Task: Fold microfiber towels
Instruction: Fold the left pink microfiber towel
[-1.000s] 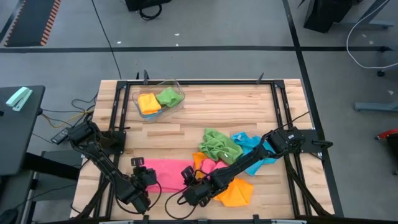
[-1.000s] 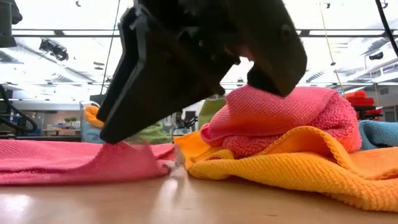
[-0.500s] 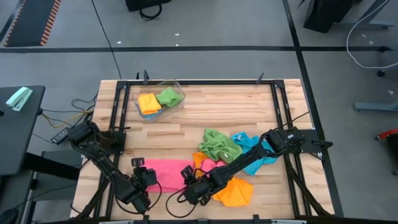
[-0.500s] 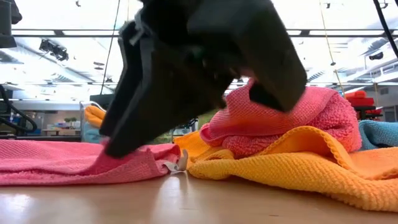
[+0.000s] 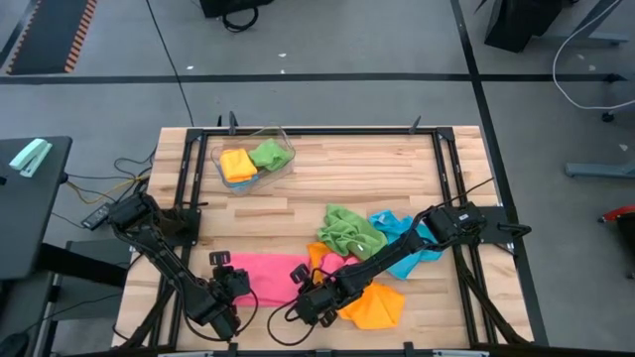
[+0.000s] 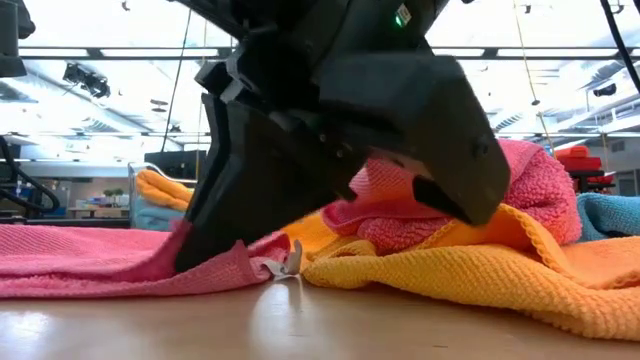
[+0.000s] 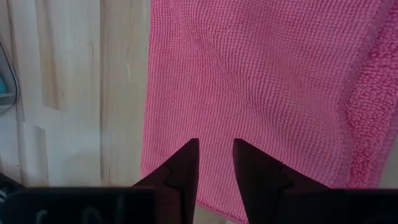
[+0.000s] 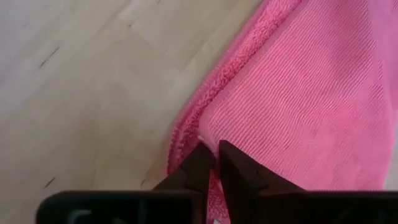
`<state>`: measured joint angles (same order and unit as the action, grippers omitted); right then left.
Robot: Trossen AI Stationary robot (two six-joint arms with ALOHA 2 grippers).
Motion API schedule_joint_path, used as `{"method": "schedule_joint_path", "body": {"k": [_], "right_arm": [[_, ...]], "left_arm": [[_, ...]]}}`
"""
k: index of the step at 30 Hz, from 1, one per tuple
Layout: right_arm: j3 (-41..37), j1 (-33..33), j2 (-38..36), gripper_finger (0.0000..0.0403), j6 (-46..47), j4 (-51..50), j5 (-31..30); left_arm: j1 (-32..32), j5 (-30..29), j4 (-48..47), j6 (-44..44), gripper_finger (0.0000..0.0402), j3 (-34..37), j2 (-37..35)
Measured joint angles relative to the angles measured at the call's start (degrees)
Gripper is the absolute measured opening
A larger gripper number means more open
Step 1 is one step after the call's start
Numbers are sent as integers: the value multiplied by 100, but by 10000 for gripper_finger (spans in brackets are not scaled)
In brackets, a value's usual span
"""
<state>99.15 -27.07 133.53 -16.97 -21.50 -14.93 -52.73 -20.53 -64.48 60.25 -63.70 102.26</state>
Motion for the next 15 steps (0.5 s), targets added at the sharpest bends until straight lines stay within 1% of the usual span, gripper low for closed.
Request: {"method": "schedule_joint_path", "body": {"k": [5, 10, 15], "right_arm": [[75, 4, -149, 38, -17, -51, 1], [77, -3, -249, 38, -36, -451, 1], [93, -95, -482, 38, -111, -639, 30]], "left_arm": [[-2, 0, 17, 2, 107, 0, 0], [-15, 0, 69, -80, 107, 0, 0], [-23, -24, 114, -94, 107, 2, -2]]}}
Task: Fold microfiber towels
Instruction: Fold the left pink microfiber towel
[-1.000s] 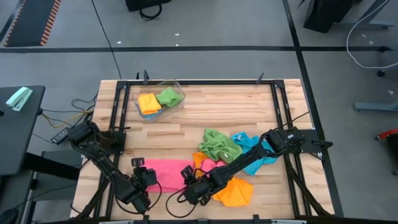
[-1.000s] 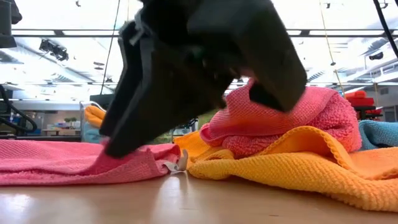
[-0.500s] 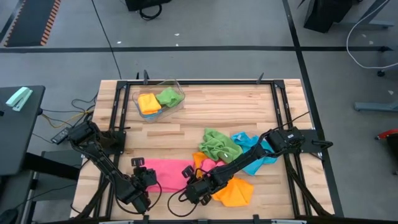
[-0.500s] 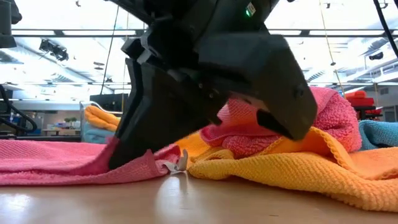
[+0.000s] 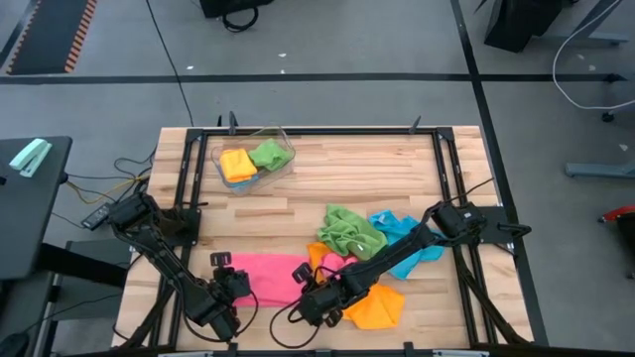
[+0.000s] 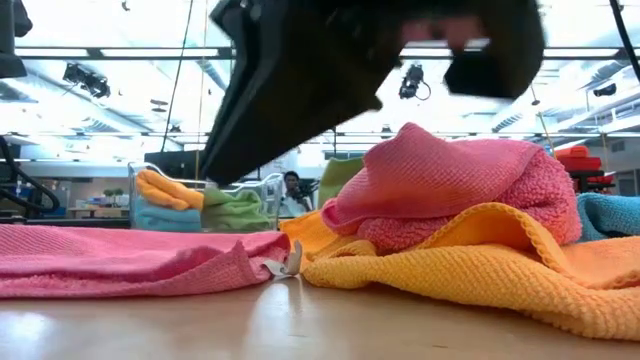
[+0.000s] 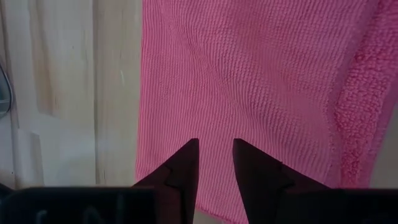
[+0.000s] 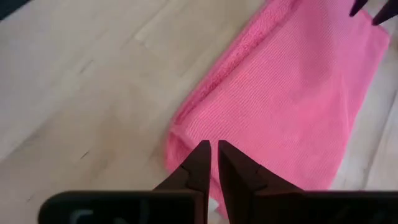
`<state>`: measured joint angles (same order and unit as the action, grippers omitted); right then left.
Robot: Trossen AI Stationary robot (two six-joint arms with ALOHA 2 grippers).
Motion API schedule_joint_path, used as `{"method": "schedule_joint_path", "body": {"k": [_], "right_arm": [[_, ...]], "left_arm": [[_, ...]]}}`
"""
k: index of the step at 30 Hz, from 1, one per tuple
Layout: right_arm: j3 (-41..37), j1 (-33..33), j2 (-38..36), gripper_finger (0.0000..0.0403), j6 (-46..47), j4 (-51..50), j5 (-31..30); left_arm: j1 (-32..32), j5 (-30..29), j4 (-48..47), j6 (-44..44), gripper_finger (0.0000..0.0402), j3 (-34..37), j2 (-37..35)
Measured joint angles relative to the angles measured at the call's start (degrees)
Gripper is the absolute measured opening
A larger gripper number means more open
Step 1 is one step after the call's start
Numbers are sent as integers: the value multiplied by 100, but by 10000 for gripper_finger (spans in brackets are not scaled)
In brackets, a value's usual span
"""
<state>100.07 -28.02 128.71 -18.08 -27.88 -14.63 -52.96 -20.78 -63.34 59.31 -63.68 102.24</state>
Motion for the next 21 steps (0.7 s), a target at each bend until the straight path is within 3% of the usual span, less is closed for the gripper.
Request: {"method": "schedule_joint_path", "body": {"k": [9, 21], "right_arm": [[-122, 53, -73, 51, 165, 35, 380], [-920, 95, -64, 161, -107, 1470, 570]], "left_arm": [[-12, -17, 51, -17, 107, 0, 0], [-16, -17, 60, -61, 107, 0, 0]]}}
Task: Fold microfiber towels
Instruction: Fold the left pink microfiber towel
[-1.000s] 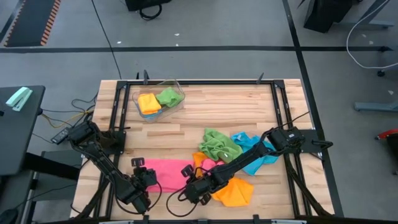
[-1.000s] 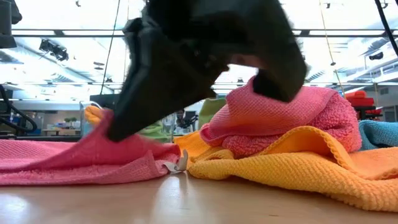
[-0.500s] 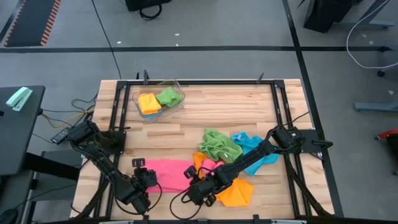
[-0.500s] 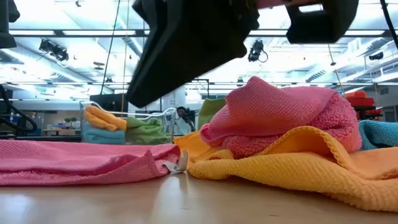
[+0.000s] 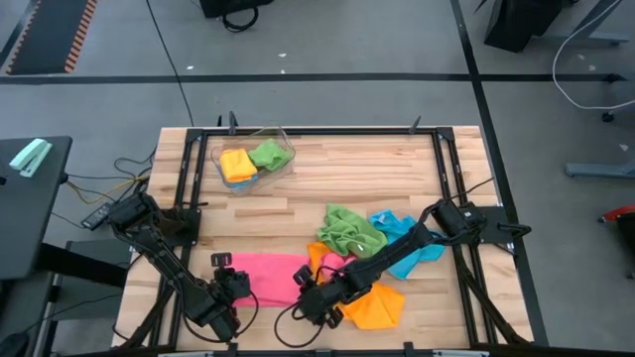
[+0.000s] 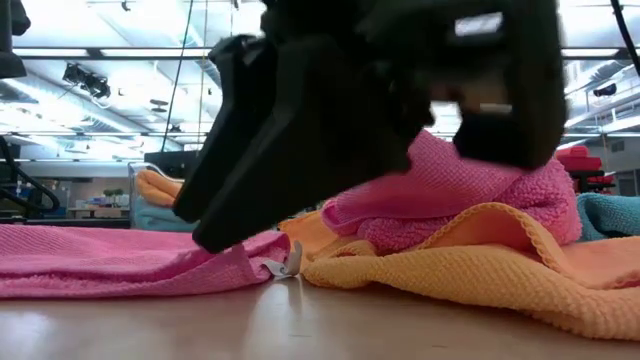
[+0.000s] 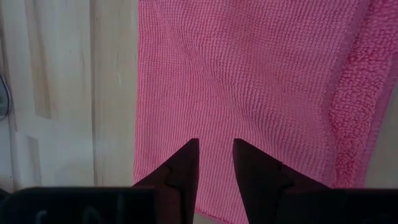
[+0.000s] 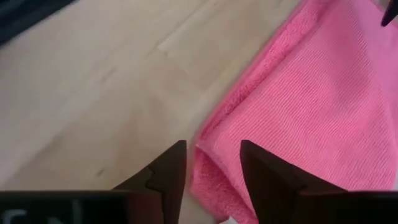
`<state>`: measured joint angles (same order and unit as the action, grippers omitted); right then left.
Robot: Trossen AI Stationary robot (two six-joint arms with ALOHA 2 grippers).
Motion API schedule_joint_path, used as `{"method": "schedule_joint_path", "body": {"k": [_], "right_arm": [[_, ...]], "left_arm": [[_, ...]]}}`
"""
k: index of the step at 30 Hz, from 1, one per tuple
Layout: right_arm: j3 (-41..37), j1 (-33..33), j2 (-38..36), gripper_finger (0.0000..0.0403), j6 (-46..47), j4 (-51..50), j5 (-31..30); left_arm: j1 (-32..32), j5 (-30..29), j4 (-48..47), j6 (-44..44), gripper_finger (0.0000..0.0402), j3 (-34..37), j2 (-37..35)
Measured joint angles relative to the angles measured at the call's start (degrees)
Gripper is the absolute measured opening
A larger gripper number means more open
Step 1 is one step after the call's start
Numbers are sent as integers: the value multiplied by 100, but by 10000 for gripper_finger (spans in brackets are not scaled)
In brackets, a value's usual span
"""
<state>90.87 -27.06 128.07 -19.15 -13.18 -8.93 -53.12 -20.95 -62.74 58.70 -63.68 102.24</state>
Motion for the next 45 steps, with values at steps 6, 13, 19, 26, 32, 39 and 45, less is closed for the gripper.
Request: {"method": "schedule_joint_path", "body": {"k": [6, 13, 19, 26, 32, 39, 45], "right_arm": [[-402, 65, 7, 165, -260, 609, -113], [-555, 122, 5, 147, -419, 1054, -129], [-591, 142, 4, 104, -441, 1092, -76], [-590, 167, 4, 37, -351, 1168, 2], [-382, 187, 4, 7, -291, 1064, 20], [-119, 181, 4, 4, -247, 716, 24], [404, 139, 4, 3, -199, -88, -182]], "left_arm": [[0, 2, 13, 0, 107, 0, 0], [0, 0, 13, 2, 107, 0, 0], [0, 0, 13, 2, 107, 0, 0], [0, 1, 14, -2, 107, 0, 0], [-19, 71, -47, -268, 107, -80, 0], [-117, 69, -110, -279, 107, -271, 0], [-190, 90, -120, -278, 107, -271, 0]]}}
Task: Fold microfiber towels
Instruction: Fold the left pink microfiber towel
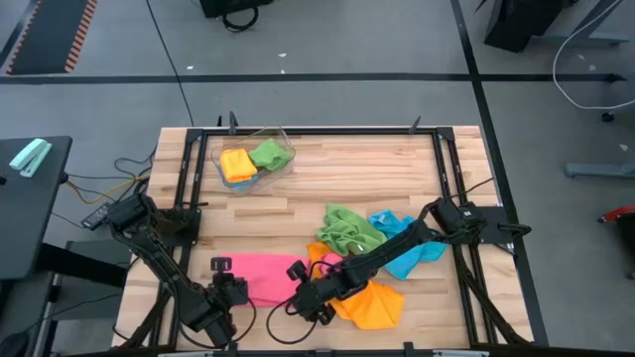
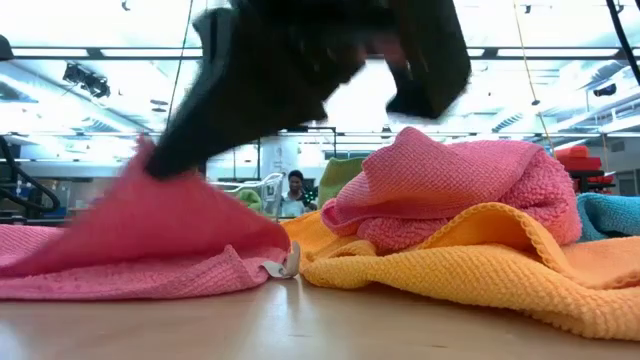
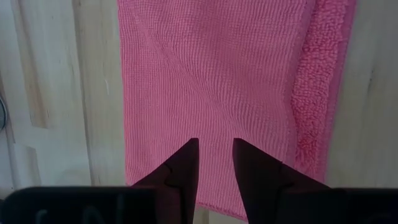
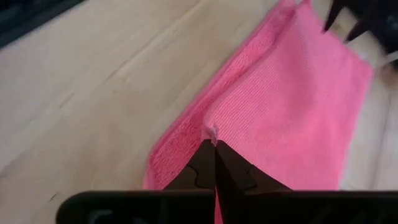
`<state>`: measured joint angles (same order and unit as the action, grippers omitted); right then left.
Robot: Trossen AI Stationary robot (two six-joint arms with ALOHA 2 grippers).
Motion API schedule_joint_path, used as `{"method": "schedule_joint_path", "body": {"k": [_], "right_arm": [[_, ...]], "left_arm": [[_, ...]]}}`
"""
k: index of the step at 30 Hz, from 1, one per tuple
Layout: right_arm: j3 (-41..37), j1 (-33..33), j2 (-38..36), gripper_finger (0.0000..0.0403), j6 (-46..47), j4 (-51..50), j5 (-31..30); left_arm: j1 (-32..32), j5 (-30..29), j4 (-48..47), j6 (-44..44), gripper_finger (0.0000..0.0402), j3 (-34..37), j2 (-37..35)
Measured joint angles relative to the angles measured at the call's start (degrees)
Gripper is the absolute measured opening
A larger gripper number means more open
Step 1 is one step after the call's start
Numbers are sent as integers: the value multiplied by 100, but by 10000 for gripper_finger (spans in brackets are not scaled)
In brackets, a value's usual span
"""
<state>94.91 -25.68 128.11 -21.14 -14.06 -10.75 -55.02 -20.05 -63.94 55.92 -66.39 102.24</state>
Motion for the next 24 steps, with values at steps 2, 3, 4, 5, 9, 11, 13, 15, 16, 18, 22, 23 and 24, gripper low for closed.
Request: {"method": "schedule_joint_path", "body": {"k": [2, 3, 4, 5, 9, 11, 13, 15, 16, 18, 22, 23, 24], "right_arm": [[193, -23, -2, 3, -5, -205, -37], [269, -33, -2, 3, -5, -338, -37], [341, -36, -2, 2, -5, -506, -34], [412, -42, -2, 2, -7, -680, -18], [522, -97, -4, 2, 6, -1011, 57], [518, -140, -2, 2, -3, -1112, 104], [518, -182, -2, 2, -2, -1119, 226], [517, -196, -2, 2, 23, -1169, 301], [502, -196, -2, 2, 56, -1217, 313], [471, -196, -2, 2, 162, -1287, 353], [339, -187, -2, 2, 256, -1274, 386], [278, -190, -2, 3, 291, -1259, 401], [224, -190, -2, 5, 324, -1253, 405]], "left_arm": [[-16, 2, -20, 4, 107, 0, 0], [-21, 2, -37, 21, 107, 0, 0], [-23, 2, -43, 25, 107, 0, 0], [-27, 2, -42, 27, 107, 0, 0], [-72, 3, -42, 44, 107, 0, 0], [-85, 4, -39, 44, 107, 0, 0], [-85, 4, -41, 44, 107, 0, 0], [-85, 4, -39, 46, 107, -2, 0], [-85, 4, -38, 47, 107, -1, 0], [-85, 4, -35, 95, 107, -2, 0], [-83, 4, 6, 198, 107, -2, 0], [-83, 4, 35, 197, 107, -2, 0], [-83, 3, 48, 197, 107, -2, 0]]}}
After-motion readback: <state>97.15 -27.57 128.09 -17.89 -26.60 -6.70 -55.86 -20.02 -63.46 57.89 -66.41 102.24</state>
